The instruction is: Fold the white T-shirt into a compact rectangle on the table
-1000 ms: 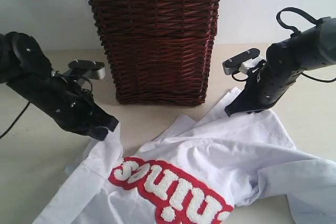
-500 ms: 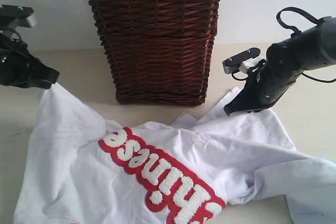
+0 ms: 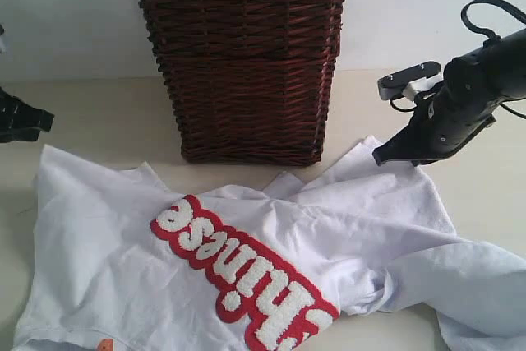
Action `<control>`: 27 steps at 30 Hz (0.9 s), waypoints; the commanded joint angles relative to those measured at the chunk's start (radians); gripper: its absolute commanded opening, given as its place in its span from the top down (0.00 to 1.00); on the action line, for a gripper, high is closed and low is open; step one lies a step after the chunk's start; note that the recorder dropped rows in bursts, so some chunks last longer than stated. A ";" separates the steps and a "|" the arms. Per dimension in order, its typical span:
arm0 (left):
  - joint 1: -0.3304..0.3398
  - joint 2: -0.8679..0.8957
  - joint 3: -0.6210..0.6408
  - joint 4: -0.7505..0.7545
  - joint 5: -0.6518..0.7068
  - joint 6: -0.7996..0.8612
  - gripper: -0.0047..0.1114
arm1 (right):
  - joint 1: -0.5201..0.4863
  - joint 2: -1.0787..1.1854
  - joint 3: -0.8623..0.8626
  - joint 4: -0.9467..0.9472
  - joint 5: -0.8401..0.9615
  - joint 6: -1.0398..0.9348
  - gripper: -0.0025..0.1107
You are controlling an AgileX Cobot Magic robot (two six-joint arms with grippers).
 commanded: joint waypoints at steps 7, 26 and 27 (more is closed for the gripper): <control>0.002 -0.098 -0.040 -0.208 0.208 -0.016 0.51 | 0.000 -0.023 0.005 0.077 0.007 -0.042 0.98; -0.446 -0.303 0.610 -0.341 0.145 -0.218 0.35 | 0.000 -0.399 0.005 0.651 0.234 -0.489 0.98; -0.448 -0.297 0.627 -0.341 0.108 -0.232 0.35 | 0.000 -0.407 0.005 0.651 0.248 -0.496 0.98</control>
